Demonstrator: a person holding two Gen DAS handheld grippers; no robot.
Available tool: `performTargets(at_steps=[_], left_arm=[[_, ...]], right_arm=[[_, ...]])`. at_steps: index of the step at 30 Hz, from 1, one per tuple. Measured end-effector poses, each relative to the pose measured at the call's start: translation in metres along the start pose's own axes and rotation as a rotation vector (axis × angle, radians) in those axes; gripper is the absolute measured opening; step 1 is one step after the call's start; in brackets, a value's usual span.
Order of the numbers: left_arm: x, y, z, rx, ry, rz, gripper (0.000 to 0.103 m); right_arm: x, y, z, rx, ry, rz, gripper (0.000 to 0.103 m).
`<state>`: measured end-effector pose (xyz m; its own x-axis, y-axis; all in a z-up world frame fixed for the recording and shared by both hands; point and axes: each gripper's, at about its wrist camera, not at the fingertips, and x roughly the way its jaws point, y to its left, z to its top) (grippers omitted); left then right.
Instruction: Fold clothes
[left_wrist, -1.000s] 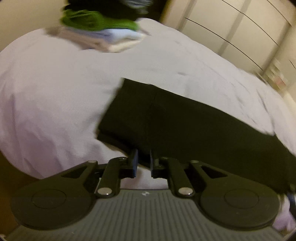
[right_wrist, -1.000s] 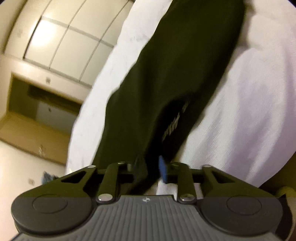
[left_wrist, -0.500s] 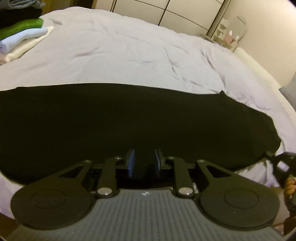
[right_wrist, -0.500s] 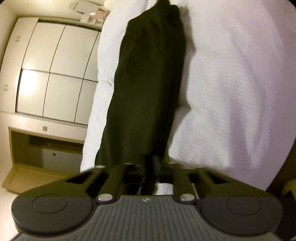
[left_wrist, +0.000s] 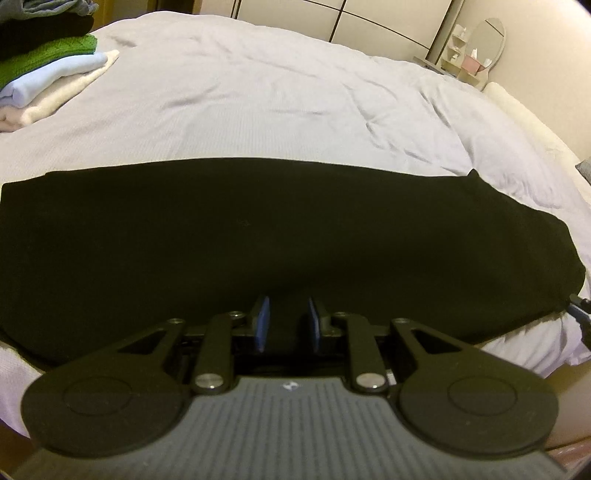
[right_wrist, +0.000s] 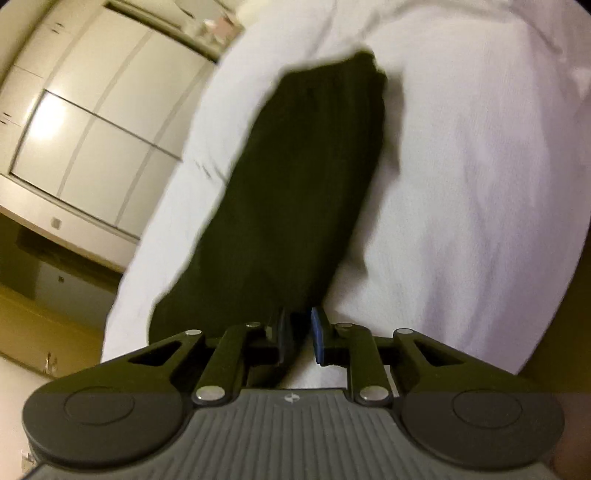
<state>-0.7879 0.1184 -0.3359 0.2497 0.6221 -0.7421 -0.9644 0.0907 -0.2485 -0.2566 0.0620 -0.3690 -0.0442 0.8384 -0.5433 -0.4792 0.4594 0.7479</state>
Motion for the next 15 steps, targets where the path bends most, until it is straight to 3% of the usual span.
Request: performTargets(at_steps=[3, 6, 9, 12, 13, 15], left_arm=[[0.001, -0.005, 0.001, 0.019, -0.004, -0.004, 0.024], [0.008, -0.008, 0.0, 0.037, 0.015, 0.023, 0.024], [0.005, -0.01, 0.004, 0.043, 0.009, 0.032, 0.024], [0.011, -0.018, 0.006, 0.065, 0.009, 0.054, 0.025], [0.013, -0.021, 0.006, 0.071, 0.014, 0.072, 0.025], [0.019, -0.027, 0.005, 0.082, 0.026, 0.11, 0.025]], right_arm=[[-0.017, -0.011, 0.001, -0.041, -0.046, 0.035, 0.021], [0.004, -0.022, 0.007, -0.064, 0.003, -0.078, 0.019], [-0.013, -0.024, 0.02, -0.05, -0.092, -0.054, 0.019], [-0.009, -0.011, 0.041, -0.128, -0.16, -0.043, 0.02], [-0.005, -0.015, 0.047, -0.142, -0.149, -0.068, 0.023], [0.021, -0.018, 0.065, -0.142, -0.111, -0.172, 0.01]])
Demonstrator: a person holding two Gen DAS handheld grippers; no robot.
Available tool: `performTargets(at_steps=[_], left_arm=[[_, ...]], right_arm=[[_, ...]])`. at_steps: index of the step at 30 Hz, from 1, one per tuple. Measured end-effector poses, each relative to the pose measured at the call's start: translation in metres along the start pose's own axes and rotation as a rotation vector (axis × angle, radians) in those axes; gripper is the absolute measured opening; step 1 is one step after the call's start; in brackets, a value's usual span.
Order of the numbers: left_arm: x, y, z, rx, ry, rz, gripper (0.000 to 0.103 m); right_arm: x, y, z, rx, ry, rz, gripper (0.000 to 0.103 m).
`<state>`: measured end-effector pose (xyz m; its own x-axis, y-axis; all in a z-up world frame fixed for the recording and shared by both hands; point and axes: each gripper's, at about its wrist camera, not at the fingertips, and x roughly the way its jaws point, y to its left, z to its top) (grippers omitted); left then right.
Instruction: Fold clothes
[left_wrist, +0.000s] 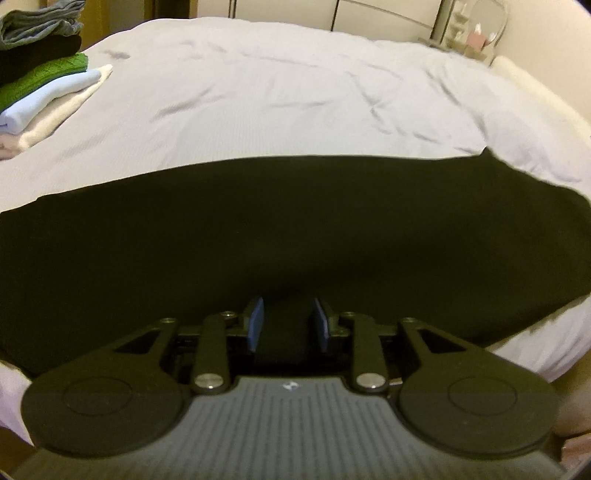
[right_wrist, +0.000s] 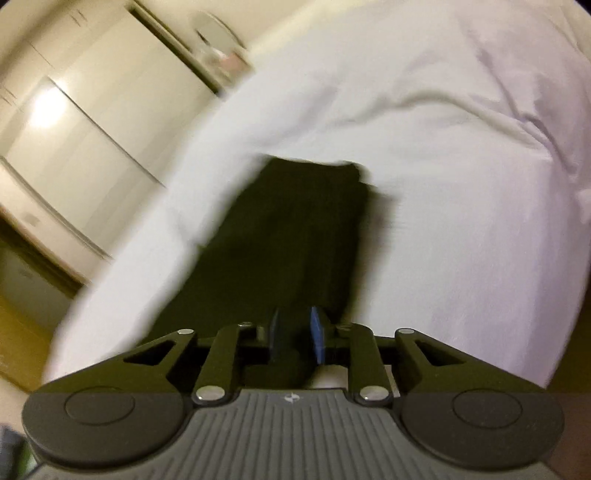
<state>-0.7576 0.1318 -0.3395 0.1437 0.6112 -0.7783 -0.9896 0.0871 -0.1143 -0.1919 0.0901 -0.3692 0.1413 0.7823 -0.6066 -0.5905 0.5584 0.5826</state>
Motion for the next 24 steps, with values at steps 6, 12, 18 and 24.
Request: performTargets(at_steps=[6, 12, 18, 24], left_arm=[[-0.011, -0.013, 0.004, 0.044, 0.002, 0.132, 0.027], [-0.006, -0.007, -0.003, 0.051, 0.027, 0.201, 0.03], [-0.03, 0.013, -0.01, 0.008, 0.001, 0.271, 0.03], [-0.049, 0.04, -0.018, -0.052, -0.004, 0.323, 0.03]], right_arm=[[-0.014, 0.034, -0.01, -0.109, -0.046, 0.002, 0.029], [-0.016, 0.064, -0.069, -0.354, 0.082, -0.025, 0.035], [-0.044, 0.097, -0.09, -0.414, 0.053, -0.03, 0.039], [-0.056, 0.153, -0.125, -0.516, 0.092, 0.097, 0.039]])
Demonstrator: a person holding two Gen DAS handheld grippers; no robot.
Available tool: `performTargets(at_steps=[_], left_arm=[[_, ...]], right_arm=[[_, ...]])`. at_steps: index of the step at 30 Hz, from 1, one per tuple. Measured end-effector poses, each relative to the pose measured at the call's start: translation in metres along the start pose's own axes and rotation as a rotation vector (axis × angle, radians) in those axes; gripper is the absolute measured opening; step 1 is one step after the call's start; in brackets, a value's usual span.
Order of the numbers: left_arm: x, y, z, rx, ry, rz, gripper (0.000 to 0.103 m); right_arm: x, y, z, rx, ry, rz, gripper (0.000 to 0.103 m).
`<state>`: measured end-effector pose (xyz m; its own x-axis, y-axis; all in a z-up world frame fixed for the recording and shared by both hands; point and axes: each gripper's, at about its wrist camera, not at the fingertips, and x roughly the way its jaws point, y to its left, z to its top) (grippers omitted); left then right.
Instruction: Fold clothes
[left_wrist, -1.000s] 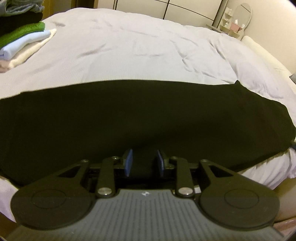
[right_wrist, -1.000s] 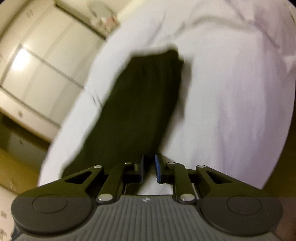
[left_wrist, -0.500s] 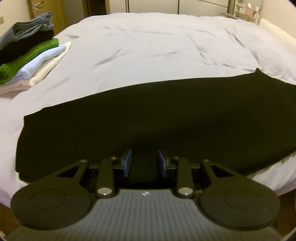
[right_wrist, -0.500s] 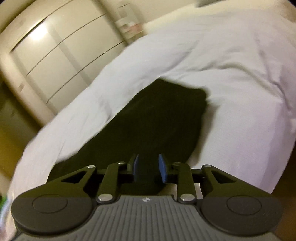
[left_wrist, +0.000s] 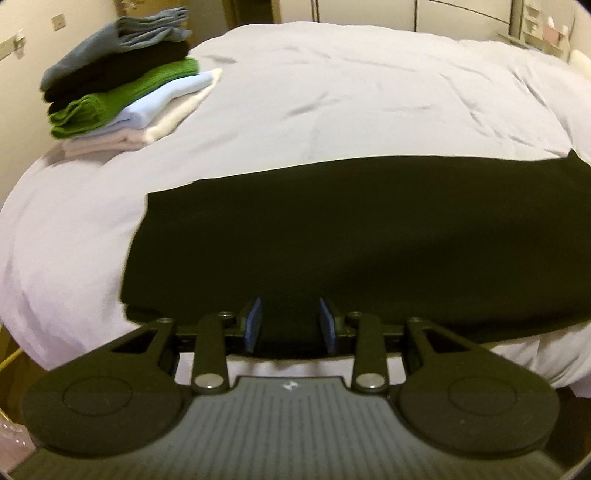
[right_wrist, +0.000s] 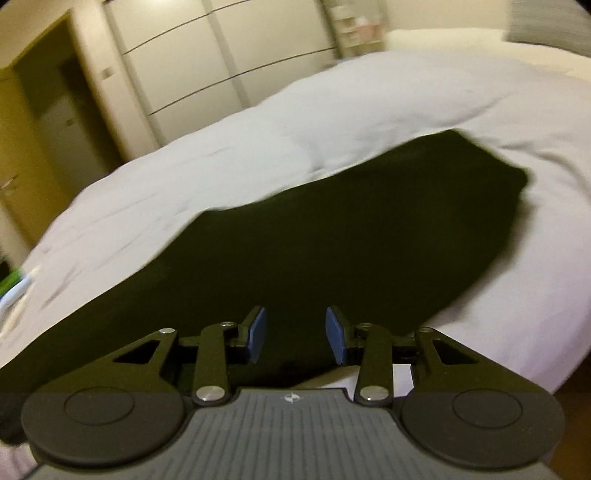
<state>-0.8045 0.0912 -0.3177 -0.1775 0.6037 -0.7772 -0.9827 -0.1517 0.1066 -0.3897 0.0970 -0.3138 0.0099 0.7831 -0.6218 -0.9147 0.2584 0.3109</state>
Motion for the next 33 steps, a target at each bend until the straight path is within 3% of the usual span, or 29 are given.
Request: performTargets(at_steps=[4, 6, 11, 14, 20, 23, 29, 32, 33], left_arm=[[-0.01, 0.019, -0.01, -0.036, -0.003, -0.03, 0.032], [-0.013, 0.034, -0.02, -0.089, 0.012, -0.084, 0.032], [-0.016, 0.078, -0.048, -0.242, 0.039, -0.15, 0.031], [-0.016, 0.109, -0.059, -0.4, 0.026, -0.24, 0.031], [0.001, 0.158, -0.078, -0.783, -0.045, -0.431, 0.034], [0.012, 0.163, -0.077, -0.866, -0.051, -0.441, 0.045], [0.044, 0.169, -0.078, -1.003, -0.046, -0.452, 0.045], [0.053, 0.168, -0.076, -1.025, -0.056, -0.438, 0.044], [0.051, 0.165, -0.071, -0.992, -0.066, -0.413, 0.041]], right_arm=[[0.003, 0.058, -0.018, -0.082, 0.066, 0.11, 0.043], [-0.005, 0.086, -0.029, -0.119, 0.086, 0.158, 0.045], [-0.023, 0.137, -0.046, -0.206, 0.11, 0.247, 0.05], [-0.034, 0.154, -0.054, -0.251, 0.117, 0.258, 0.052], [-0.032, 0.152, -0.06, -0.239, 0.131, 0.273, 0.056], [-0.029, 0.144, -0.059, -0.208, 0.135, 0.263, 0.058], [-0.021, 0.132, -0.056, -0.165, 0.156, 0.226, 0.059], [-0.016, 0.128, -0.056, -0.159, 0.162, 0.212, 0.059], [-0.014, 0.126, -0.056, -0.157, 0.164, 0.208, 0.059]])
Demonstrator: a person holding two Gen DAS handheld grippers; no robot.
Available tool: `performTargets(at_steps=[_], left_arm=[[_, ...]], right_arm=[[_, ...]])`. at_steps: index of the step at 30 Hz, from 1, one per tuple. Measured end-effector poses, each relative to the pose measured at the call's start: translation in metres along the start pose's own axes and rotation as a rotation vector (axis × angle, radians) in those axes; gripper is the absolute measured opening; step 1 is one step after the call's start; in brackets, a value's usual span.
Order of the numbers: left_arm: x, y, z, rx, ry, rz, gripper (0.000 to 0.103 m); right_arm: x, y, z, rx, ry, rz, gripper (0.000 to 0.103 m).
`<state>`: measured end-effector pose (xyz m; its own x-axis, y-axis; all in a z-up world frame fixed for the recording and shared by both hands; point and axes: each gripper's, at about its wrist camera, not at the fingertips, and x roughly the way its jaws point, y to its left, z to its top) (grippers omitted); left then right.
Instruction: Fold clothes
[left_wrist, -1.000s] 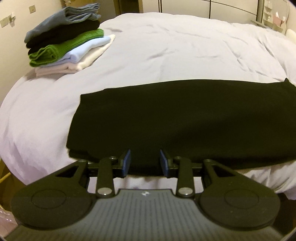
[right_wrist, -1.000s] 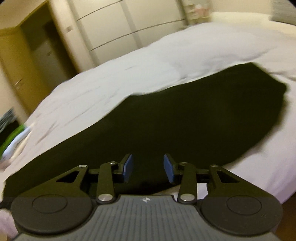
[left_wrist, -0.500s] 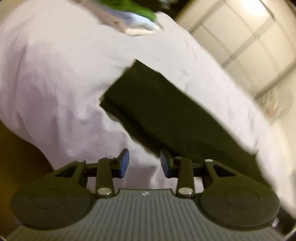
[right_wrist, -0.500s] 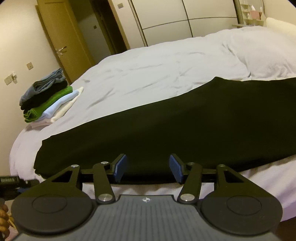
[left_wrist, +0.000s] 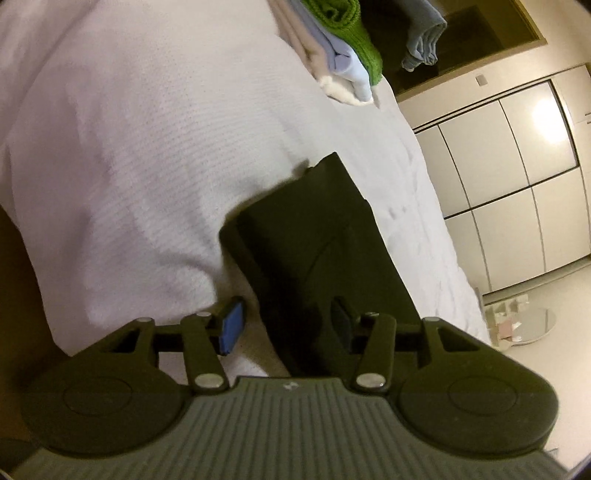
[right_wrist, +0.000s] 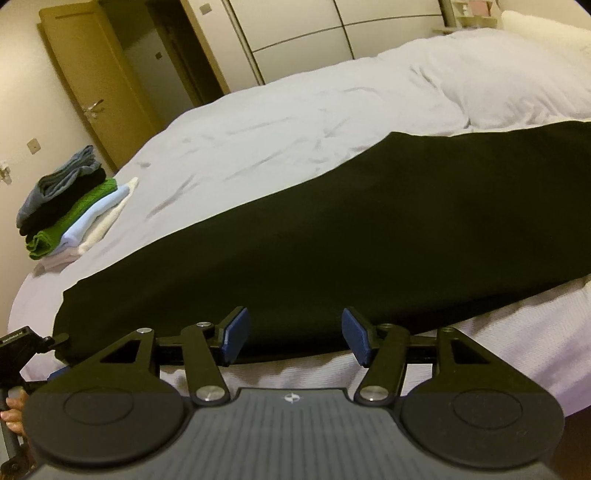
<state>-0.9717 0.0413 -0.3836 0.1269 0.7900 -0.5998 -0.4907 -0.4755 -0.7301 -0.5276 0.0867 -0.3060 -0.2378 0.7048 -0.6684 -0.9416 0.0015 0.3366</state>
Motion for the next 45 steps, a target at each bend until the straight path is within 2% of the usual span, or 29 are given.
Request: performTargets(at_steps=[1, 2, 4, 5, 8, 11, 14, 17, 18, 20, 22, 24, 28, 30, 31, 35, 37, 38, 39, 42, 45], left_arm=[[0.0, -0.006, 0.0, 0.039, -0.012, 0.018, 0.028], [0.0, -0.016, -0.001, 0.103, -0.027, 0.043, 0.02], [-0.001, -0.037, -0.003, 0.236, -0.055, 0.095, 0.013], [-0.004, -0.05, -0.005, 0.294, -0.07, 0.091, 0.011], [-0.014, -0.088, -0.013, 0.466, -0.115, 0.072, 0.01], [-0.02, -0.141, -0.033, 0.661, -0.139, -0.01, 0.01], [-0.015, -0.194, -0.068, 0.827, -0.097, -0.133, 0.01], [0.01, -0.239, -0.119, 0.964, 0.004, -0.253, 0.011], [0.023, -0.25, -0.138, 1.013, 0.057, -0.283, 0.012], [0.054, -0.264, -0.18, 1.094, 0.199, -0.29, 0.015], [0.081, -0.267, -0.203, 1.121, 0.321, -0.25, 0.015], [0.088, -0.264, -0.21, 1.152, 0.35, -0.223, 0.015], [0.075, -0.261, -0.175, 1.118, 0.43, -0.243, 0.016], [0.064, -0.264, -0.153, 1.161, 0.413, -0.237, 0.017], [0.06, -0.267, -0.144, 1.192, 0.407, -0.242, 0.021], [0.06, -0.277, -0.131, 1.239, 0.406, -0.303, 0.023], [0.078, -0.272, -0.128, 1.232, 0.426, -0.239, 0.022], [0.086, -0.268, -0.128, 1.223, 0.449, -0.213, 0.022], [0.089, -0.263, -0.125, 1.216, 0.459, -0.201, 0.022], [0.093, -0.251, -0.11, 1.201, 0.46, -0.194, 0.022], [0.102, -0.248, -0.09, 1.184, 0.446, -0.188, 0.022]], right_arm=[[0.001, -0.003, 0.001, 0.006, 0.0, -0.004, 0.059], [0.003, -0.006, 0.002, 0.012, 0.0, -0.008, 0.059], [0.003, -0.014, 0.004, 0.03, -0.005, -0.018, 0.059], [0.004, -0.019, 0.006, 0.041, -0.009, -0.021, 0.059], [0.004, -0.038, 0.01, 0.077, -0.024, -0.044, 0.059], [0.003, -0.065, 0.013, 0.122, -0.034, -0.071, 0.059], [0.001, -0.089, 0.019, 0.175, -0.058, -0.095, 0.059], [-0.002, -0.109, 0.027, 0.224, -0.097, -0.101, 0.059], [-0.003, -0.115, 0.029, 0.238, -0.11, -0.101, 0.059], [-0.005, -0.126, 0.033, 0.266, -0.13, -0.1, 0.059], [-0.005, -0.134, 0.034, 0.294, -0.134, -0.099, 0.059], [-0.006, -0.143, 0.033, 0.321, -0.133, -0.091, 0.059], [-0.007, -0.156, 0.03, 0.399, -0.136, -0.029, 0.059], [-0.005, -0.155, 0.031, 0.432, -0.133, 0.025, 0.06], [-0.003, -0.154, 0.031, 0.444, -0.132, 0.053, 0.06], [0.006, -0.14, 0.031, 0.497, -0.129, 0.159, 0.06], [0.011, -0.133, 0.027, 0.534, -0.126, 0.234, 0.057], [0.017, -0.13, 0.023, 0.559, -0.11, 0.277, 0.048], [0.022, -0.127, 0.019, 0.584, -0.093, 0.321, 0.045], [0.041, -0.112, 0.008, 0.617, -0.026, 0.341, 0.045], [0.059, -0.1, 0.005, 0.623, 0.0, 0.36, 0.046]])
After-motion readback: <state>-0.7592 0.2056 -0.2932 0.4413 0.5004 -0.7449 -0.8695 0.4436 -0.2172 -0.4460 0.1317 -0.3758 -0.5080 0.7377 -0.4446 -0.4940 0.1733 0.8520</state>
